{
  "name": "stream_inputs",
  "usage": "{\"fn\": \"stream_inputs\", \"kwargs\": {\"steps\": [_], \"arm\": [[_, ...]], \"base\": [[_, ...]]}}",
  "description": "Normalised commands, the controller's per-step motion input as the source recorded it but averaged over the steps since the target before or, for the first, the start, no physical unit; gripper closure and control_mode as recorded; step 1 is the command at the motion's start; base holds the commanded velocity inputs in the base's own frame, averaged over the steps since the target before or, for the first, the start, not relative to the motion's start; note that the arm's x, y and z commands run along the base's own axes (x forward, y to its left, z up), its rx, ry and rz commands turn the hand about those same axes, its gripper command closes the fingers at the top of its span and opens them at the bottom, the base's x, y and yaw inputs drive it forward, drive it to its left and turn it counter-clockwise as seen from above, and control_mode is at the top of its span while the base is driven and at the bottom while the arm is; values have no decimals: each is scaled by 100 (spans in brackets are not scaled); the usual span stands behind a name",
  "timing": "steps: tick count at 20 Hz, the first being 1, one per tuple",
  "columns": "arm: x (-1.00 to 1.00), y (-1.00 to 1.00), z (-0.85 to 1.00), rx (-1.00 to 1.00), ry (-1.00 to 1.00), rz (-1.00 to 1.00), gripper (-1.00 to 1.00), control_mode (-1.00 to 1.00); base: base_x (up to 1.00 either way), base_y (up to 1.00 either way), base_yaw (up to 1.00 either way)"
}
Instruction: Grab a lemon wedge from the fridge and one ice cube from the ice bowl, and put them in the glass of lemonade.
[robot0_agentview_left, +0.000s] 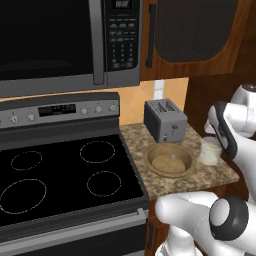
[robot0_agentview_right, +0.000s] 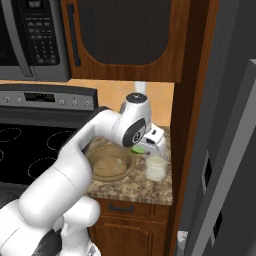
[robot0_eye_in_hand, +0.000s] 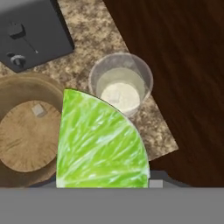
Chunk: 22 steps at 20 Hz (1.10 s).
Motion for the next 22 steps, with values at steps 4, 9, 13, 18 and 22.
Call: {"fn": "stream_inputs", "kwargs": {"steps": [4,9,13,18,22], "arm": [[10,-5,-16,0,-7,0,100,-100],[32,-2,-5,0,0,0,100,-100],[41,-13,-3,0,0,0,100,-100],[27,0,-2,0,0,0,100,-100],[20,0,-2,0,0,0,100,-100]], "base": [[0,0,0],[0,0,0],[0,0,0],[0,0,0],[0,0,0]]}}
